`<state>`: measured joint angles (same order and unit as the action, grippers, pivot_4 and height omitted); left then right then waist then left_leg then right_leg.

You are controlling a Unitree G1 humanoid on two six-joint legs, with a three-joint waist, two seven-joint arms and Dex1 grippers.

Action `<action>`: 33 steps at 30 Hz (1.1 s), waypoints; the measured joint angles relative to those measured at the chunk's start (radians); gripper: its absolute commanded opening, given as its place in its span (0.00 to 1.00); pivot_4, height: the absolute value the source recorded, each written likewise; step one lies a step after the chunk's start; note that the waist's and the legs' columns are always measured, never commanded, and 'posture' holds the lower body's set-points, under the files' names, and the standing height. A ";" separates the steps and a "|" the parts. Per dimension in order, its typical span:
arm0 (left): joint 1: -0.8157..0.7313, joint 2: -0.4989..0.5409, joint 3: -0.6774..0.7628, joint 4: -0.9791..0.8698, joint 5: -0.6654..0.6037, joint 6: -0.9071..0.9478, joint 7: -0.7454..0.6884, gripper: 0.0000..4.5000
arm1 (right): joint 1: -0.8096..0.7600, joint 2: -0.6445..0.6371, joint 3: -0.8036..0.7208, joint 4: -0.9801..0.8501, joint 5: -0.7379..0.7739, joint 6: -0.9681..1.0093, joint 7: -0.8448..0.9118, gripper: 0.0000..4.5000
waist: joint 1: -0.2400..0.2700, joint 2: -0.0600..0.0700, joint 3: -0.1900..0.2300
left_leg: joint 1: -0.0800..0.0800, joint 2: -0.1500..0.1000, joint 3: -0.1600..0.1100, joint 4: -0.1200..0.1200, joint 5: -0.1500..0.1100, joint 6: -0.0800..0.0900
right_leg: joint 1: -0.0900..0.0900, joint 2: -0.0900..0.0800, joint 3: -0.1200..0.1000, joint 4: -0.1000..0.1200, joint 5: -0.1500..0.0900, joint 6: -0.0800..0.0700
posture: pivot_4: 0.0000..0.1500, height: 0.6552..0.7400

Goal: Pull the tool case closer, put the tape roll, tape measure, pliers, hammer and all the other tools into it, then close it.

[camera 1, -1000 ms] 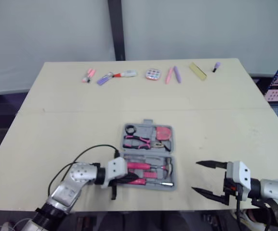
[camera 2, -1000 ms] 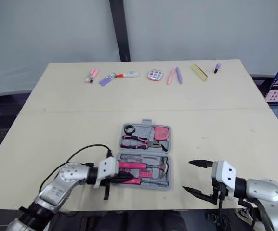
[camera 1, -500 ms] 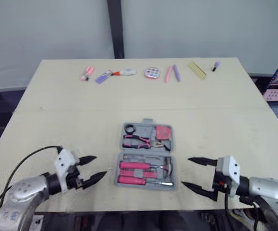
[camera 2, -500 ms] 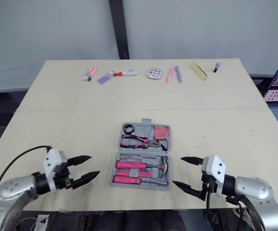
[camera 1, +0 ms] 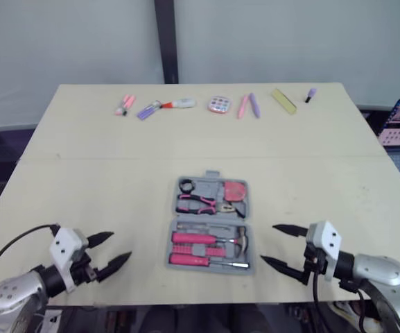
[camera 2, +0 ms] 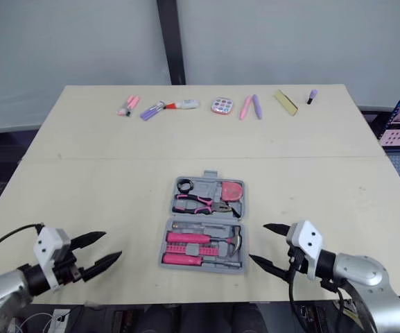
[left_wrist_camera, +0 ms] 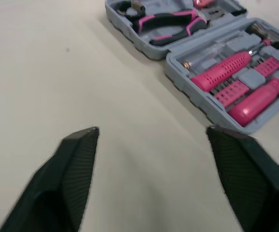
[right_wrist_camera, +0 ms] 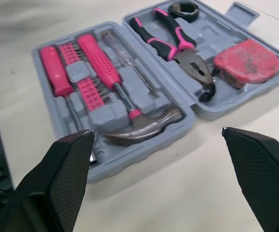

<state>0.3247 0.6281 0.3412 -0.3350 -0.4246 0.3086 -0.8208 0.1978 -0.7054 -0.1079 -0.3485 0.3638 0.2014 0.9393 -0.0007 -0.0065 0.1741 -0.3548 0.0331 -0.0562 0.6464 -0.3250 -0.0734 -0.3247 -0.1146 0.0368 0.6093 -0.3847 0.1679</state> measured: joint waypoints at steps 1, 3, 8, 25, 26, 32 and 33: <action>-0.029 0.008 -0.012 0.007 0.001 0.002 -0.001 0.45 | -0.014 0.000 0.001 0.002 -0.005 0.008 -0.005 0.80 | -0.001 0.000 0.000 | 0.000 0.000 0.000 0.000 0.000 0.000 | 0.000 0.000 0.000 0.000 0.000 0.000 | 1.00 1.00; -0.077 0.017 -0.032 0.031 0.002 0.008 -0.003 0.22 | -0.029 0.000 0.003 0.007 -0.012 0.021 -0.017 0.58 | -0.002 0.000 0.000 | 0.000 0.000 0.000 -0.001 0.000 0.000 | 0.000 0.000 0.000 0.000 0.000 0.000 | 1.00 1.00; -0.207 0.029 -0.112 0.148 0.037 0.006 -0.019 0.00 | -0.094 0.018 0.033 0.064 -0.050 0.042 -0.061 0.03 | -0.005 0.001 0.001 | -0.001 0.000 0.001 0.000 0.000 0.000 | -0.002 0.000 0.000 0.002 0.000 0.000 | 1.00 1.00; -0.506 -0.017 -0.412 0.473 0.249 -0.126 -0.073 0.00 | -0.276 0.062 0.182 0.162 -0.177 0.243 -0.159 0.01 | -0.003 0.001 0.001 | -0.015 0.000 0.002 0.003 0.003 -0.002 | -0.021 0.000 0.000 0.012 0.000 0.001 | 1.00 1.00; -0.517 -0.026 -0.424 0.490 0.260 -0.137 -0.071 0.00 | -0.281 0.065 0.184 0.164 -0.178 0.249 -0.161 0.01 | -0.003 0.001 0.001 | -0.015 0.000 0.002 0.003 0.004 -0.002 | -0.021 0.000 0.000 0.012 0.000 0.001 | 1.00 1.00; -0.589 -0.088 -0.461 0.564 0.305 -0.190 -0.053 0.00 | -0.311 0.091 0.223 0.191 -0.189 0.272 -0.168 0.01 | 0.000 0.001 0.001 | -0.015 0.000 0.002 0.003 0.004 -0.002 | -0.021 0.000 0.000 0.013 0.000 0.001 | 1.00 1.00; -0.596 -0.093 -0.461 0.573 0.308 -0.194 -0.053 0.00 | -0.312 0.092 0.223 0.196 -0.193 0.273 -0.168 0.01 | 0.000 0.001 0.001 | -0.015 0.000 0.002 0.003 0.004 -0.002 | -0.021 0.000 0.000 0.013 0.000 0.001 | 1.00 1.00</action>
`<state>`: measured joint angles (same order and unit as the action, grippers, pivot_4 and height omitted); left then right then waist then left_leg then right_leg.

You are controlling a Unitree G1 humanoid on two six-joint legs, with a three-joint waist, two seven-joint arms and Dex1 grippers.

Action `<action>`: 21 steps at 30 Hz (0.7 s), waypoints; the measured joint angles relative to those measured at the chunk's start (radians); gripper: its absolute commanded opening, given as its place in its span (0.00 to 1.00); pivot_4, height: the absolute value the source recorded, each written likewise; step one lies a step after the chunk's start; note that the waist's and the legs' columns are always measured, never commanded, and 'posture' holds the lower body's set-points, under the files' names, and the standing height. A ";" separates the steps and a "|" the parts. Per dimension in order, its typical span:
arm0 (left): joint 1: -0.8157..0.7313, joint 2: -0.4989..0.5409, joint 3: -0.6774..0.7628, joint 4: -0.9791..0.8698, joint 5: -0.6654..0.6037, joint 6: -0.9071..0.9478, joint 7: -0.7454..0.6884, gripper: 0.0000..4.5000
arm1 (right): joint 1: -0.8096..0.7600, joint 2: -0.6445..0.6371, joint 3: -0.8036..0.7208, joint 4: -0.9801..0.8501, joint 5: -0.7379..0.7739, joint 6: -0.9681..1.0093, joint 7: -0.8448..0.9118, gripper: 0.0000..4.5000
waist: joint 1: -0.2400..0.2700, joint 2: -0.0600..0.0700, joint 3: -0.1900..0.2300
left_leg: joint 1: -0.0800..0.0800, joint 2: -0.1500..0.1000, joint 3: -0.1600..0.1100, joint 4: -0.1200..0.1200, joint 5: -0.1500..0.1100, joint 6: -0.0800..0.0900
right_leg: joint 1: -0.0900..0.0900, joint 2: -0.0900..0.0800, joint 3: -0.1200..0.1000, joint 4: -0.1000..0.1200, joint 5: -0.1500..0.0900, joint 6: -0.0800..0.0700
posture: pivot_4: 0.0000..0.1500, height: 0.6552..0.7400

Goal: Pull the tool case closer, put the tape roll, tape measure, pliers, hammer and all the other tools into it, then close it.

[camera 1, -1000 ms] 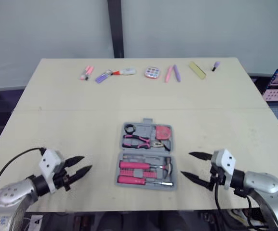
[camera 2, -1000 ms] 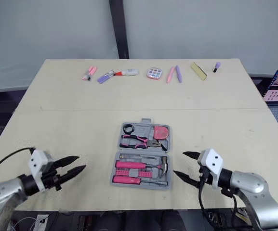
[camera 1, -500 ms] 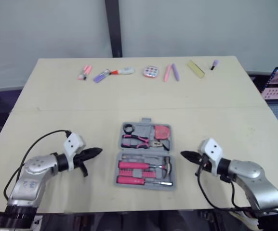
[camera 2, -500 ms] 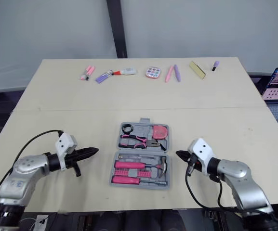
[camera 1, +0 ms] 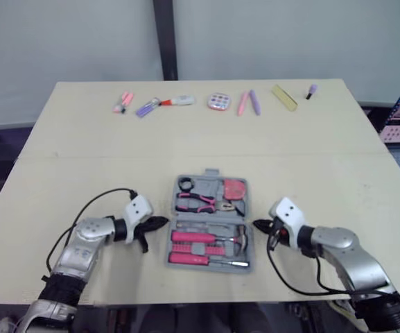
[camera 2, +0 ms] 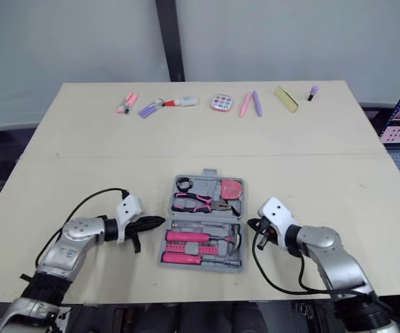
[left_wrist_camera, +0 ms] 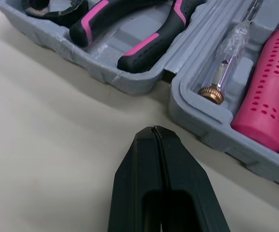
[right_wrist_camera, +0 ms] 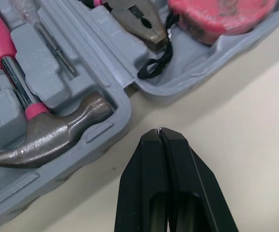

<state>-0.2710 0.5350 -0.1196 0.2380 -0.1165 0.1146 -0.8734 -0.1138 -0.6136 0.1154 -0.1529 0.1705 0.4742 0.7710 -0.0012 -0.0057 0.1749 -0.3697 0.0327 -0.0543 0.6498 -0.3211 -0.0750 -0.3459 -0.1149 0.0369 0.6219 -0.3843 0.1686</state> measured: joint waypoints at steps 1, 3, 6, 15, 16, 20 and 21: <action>-0.004 -0.005 0.000 0.008 0.002 -0.006 0.002 0.00 | -0.001 0.000 0.000 0.003 -0.005 0.001 0.000 0.01 | -0.001 0.000 0.000 | 0.000 0.000 0.000 0.000 0.000 0.000 | 0.000 0.000 0.000 0.000 0.000 0.000 | 1.00 1.00; -0.015 -0.017 0.000 0.021 0.005 -0.009 0.007 0.00 | -0.009 0.001 0.001 0.013 -0.012 0.002 0.000 0.01 | -0.001 0.000 0.000 | 0.000 0.000 0.000 0.000 0.000 0.000 | 0.000 0.000 0.000 0.000 0.000 0.000 | 1.00 1.00; -0.032 -0.033 -0.002 0.044 0.008 -0.013 0.011 0.00 | -0.022 0.004 0.003 0.019 -0.014 0.003 0.000 0.01 | 0.000 0.000 0.000 | 0.000 0.000 0.000 0.000 0.001 0.000 | 0.000 0.000 0.000 0.000 0.000 0.000 | 1.00 1.00; -0.068 -0.064 -0.016 0.084 0.027 -0.030 0.017 0.00 | -0.044 0.013 0.037 0.039 -0.015 0.002 0.002 0.01 | 0.001 0.000 0.000 | 0.000 0.000 0.000 0.001 0.001 0.000 | 0.001 0.000 -0.001 0.000 0.000 0.000 | 1.00 1.00; -0.068 -0.064 -0.016 0.084 0.027 -0.030 0.017 0.00 | -0.048 0.013 0.038 0.041 -0.015 0.002 0.002 0.01 | 0.001 0.000 0.000 | 0.000 0.000 -0.001 0.001 0.001 0.000 | 0.001 0.000 -0.001 0.000 0.000 0.000 | 1.00 1.00; -0.062 -0.063 -0.016 0.072 0.029 -0.025 0.018 0.00 | -0.058 0.013 0.042 0.041 -0.015 0.001 0.005 0.01 | 0.001 0.000 0.000 | 0.000 0.000 -0.001 0.001 0.001 0.000 | 0.001 0.000 -0.001 0.000 0.000 0.000 | 1.00 1.00; -0.057 -0.063 -0.016 0.065 0.029 -0.023 0.021 0.00 | -0.058 0.013 0.043 0.041 -0.015 0.001 0.006 0.01 | 0.001 0.000 0.000 | 0.000 0.000 -0.001 0.001 0.001 0.000 | 0.001 0.000 -0.001 0.000 0.000 0.000 | 1.00 1.00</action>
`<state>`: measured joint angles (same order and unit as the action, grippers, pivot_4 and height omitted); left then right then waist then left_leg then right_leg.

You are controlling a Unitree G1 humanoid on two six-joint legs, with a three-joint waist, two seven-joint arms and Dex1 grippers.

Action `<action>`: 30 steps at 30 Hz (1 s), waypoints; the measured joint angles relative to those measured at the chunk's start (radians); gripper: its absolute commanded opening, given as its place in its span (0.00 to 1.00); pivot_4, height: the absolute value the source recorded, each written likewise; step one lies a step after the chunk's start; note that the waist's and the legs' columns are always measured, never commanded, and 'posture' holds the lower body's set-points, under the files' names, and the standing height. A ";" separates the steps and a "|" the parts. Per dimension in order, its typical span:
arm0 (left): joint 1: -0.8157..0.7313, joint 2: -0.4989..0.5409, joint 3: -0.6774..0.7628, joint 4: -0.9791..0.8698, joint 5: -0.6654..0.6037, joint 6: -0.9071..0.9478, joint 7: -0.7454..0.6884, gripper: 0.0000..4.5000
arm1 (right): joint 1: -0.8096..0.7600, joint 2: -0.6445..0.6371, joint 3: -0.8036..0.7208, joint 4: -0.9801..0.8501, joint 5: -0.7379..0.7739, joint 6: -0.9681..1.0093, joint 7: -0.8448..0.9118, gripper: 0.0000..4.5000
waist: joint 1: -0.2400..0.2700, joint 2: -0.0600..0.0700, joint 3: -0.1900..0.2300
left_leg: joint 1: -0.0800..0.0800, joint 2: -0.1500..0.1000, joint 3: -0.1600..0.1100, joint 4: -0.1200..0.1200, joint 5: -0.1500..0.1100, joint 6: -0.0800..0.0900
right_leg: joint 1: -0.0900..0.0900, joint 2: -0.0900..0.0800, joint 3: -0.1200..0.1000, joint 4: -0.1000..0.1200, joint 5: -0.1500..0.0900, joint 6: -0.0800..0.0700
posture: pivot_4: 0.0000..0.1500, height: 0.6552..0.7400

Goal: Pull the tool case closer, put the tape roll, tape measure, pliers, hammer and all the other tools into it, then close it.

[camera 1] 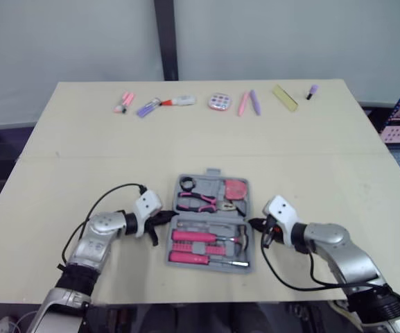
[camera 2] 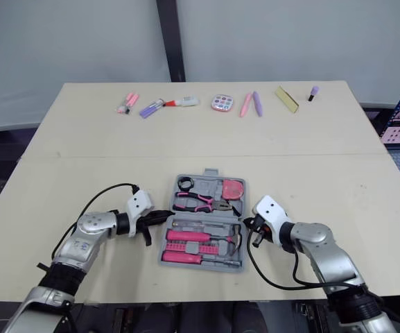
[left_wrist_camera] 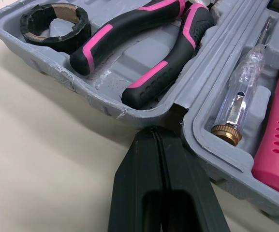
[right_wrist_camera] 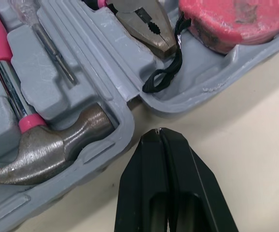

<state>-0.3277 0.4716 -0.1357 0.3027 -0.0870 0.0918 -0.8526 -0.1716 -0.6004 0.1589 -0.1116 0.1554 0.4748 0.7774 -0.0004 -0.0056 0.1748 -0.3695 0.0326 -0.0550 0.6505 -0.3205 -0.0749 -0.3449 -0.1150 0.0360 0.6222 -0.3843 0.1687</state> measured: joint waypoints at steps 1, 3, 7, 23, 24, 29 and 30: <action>0.007 0.000 0.000 -0.011 0.000 0.004 0.002 0.00 | 0.000 0.000 0.002 0.000 0.000 0.000 0.002 0.01 | -0.001 0.000 0.000 | 0.000 0.000 0.000 0.000 0.000 0.000 | 0.000 0.000 0.000 0.000 0.000 0.000 | 1.00 1.00; 0.018 0.001 0.000 -0.028 0.000 0.013 0.005 0.00 | 0.000 0.000 0.006 0.000 0.000 -0.002 0.005 0.01 | -0.002 0.000 0.000 | 0.000 0.000 0.000 0.000 0.000 0.000 | 0.000 0.000 0.000 0.000 0.000 0.000 | 1.00 1.00; 0.050 0.003 0.000 -0.076 0.000 0.034 0.010 0.00 | 0.001 -0.011 0.007 0.000 0.000 -0.007 0.017 0.01 | -0.002 0.000 0.000 | 0.000 0.000 0.000 -0.001 0.000 0.000 | 0.000 0.000 0.000 0.000 0.000 0.000 | 1.00 1.00; 0.157 0.010 0.000 -0.247 -0.001 0.132 0.031 0.00 | 0.027 -0.056 0.015 -0.020 0.004 -0.009 0.105 0.01 | -0.002 0.000 0.000 | 0.000 0.000 0.000 -0.001 0.000 0.000 | 0.000 0.000 0.000 -0.001 0.000 0.000 | 1.00 1.00; 0.165 0.011 0.000 -0.257 -0.001 0.139 0.031 0.00 | 0.031 -0.057 0.016 -0.024 0.004 -0.009 0.107 0.01 | -0.002 0.000 0.000 | 0.000 0.000 0.000 -0.001 0.000 0.000 | 0.000 0.000 0.000 -0.001 0.000 0.000 | 1.00 1.00; 0.189 0.018 0.001 -0.294 -0.003 0.162 0.031 0.00 | 0.040 -0.061 0.020 -0.037 0.004 -0.009 0.119 0.01 | -0.002 0.000 0.000 | 0.000 0.000 0.000 -0.001 0.000 0.000 | 0.000 0.000 0.000 -0.001 0.000 0.000 | 1.00 1.00; 0.192 0.019 0.002 -0.299 -0.003 0.166 0.032 0.00 | 0.041 -0.062 0.021 -0.038 0.004 -0.009 0.121 0.01 | -0.002 0.000 0.000 | 0.000 0.000 0.000 -0.001 0.000 0.000 | 0.000 0.000 0.000 -0.001 0.000 0.000 | 1.00 1.00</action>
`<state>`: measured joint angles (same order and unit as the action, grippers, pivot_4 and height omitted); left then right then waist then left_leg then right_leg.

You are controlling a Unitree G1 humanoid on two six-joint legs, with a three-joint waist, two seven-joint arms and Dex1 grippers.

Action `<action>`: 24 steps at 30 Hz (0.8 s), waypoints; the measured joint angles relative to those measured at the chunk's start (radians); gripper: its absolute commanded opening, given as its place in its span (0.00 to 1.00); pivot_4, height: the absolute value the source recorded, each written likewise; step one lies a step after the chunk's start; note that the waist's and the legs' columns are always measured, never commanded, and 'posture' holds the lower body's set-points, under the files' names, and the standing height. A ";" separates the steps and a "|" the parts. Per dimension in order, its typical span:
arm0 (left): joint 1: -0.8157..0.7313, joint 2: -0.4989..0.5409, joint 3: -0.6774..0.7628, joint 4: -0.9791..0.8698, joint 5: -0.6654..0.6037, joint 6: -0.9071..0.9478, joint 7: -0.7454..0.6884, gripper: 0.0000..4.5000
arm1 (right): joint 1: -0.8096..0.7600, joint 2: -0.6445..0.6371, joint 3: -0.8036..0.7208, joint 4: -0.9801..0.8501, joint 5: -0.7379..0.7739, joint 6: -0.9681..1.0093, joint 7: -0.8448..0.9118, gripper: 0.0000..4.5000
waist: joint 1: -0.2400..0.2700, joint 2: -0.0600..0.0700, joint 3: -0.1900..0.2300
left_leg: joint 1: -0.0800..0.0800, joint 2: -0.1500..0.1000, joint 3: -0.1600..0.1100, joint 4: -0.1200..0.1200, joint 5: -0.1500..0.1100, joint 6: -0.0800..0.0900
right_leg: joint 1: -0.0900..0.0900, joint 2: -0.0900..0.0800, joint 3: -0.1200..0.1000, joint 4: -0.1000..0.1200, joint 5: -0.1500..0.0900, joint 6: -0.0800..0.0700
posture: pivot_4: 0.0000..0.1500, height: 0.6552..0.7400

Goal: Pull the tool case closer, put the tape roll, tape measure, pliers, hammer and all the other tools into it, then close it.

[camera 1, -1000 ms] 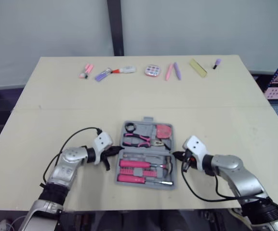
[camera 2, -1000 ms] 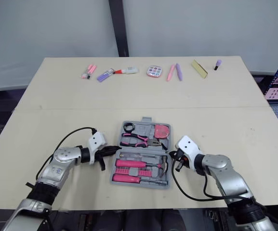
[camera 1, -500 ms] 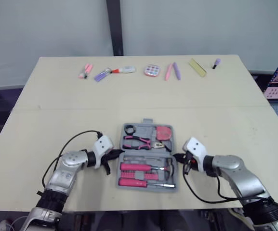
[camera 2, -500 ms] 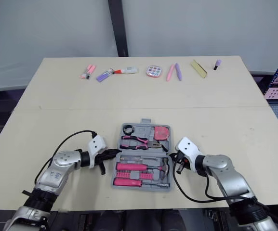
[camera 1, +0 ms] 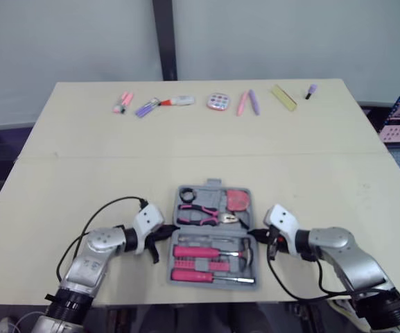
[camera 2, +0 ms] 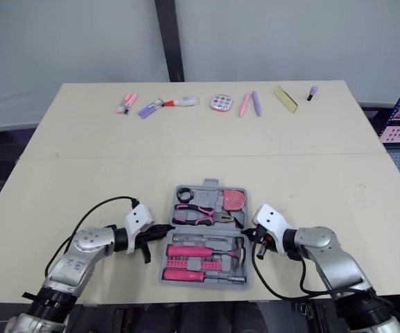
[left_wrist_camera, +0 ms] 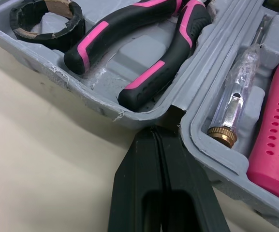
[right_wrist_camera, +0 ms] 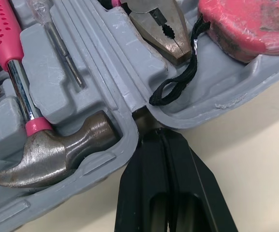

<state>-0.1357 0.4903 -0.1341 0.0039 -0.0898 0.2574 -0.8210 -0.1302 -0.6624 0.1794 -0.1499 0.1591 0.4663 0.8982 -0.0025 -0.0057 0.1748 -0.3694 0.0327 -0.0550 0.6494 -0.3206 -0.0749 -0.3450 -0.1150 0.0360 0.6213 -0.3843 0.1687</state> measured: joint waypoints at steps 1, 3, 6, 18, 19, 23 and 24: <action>0.005 0.001 0.001 -0.006 -0.001 0.003 0.000 0.00 | 0.002 0.000 0.000 -0.002 0.000 0.000 0.002 0.01 | 0.000 0.000 0.000 | 0.000 0.000 0.000 0.000 0.000 0.000 | 0.000 0.000 0.000 0.000 0.000 0.000 | 1.00 1.00; 0.013 0.002 0.003 -0.015 -0.002 0.009 0.000 0.00 | 0.004 -0.001 0.001 -0.004 0.000 0.000 0.003 0.01 | 0.000 0.000 0.000 | 0.000 0.000 0.000 0.000 0.000 0.000 | 0.000 0.000 0.000 0.000 0.000 0.000 | 1.00 1.00; 0.032 0.007 0.007 -0.036 -0.004 0.016 0.001 0.00 | 0.004 0.000 0.005 -0.005 0.000 0.000 0.004 0.01 | 0.000 0.000 0.000 | 0.000 0.000 0.000 0.000 0.000 0.000 | 0.000 0.000 0.000 0.000 0.000 0.000 | 1.00 1.00; 0.104 0.027 0.016 -0.111 -0.023 0.045 0.013 0.00 | 0.002 -0.001 0.011 -0.006 0.000 -0.001 0.014 0.01 | 0.000 0.000 0.000 | 0.000 0.000 0.000 -0.001 0.000 0.000 | 0.000 0.000 0.000 0.000 0.000 0.000 | 1.00 1.00; 0.105 0.029 0.016 -0.113 -0.025 0.048 0.013 0.00 | 0.002 -0.001 0.011 -0.006 0.000 -0.001 0.014 0.01 | 0.000 0.000 0.000 | 0.000 0.000 0.000 0.000 0.000 0.000 | 0.000 0.000 0.000 0.000 0.000 0.000 | 1.00 1.00; 0.108 0.035 0.016 -0.117 -0.027 0.050 0.013 0.00 | 0.007 -0.004 0.011 -0.011 0.001 0.000 0.024 0.01 | -0.001 0.000 0.000 | 0.000 0.000 0.000 -0.001 0.000 0.000 | 0.000 0.000 0.000 0.000 0.000 0.000 | 1.00 1.00; 0.111 0.035 0.017 -0.118 -0.028 0.050 0.014 0.00 | 0.010 -0.005 0.011 -0.015 0.001 0.000 0.027 0.01 | -0.001 0.000 0.000 | 0.000 0.000 0.000 -0.001 0.000 0.000 | 0.000 0.000 0.000 0.000 0.000 0.000 | 1.00 1.00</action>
<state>-0.0251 0.5256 -0.1173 -0.1144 -0.1175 0.3076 -0.8071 -0.1202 -0.6676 0.1901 -0.1650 0.1598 0.4664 0.9249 -0.0032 -0.0057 0.1748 -0.3695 0.0328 -0.0550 0.6487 -0.3206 -0.0749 -0.3450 -0.1150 0.0361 0.6208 -0.3843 0.1687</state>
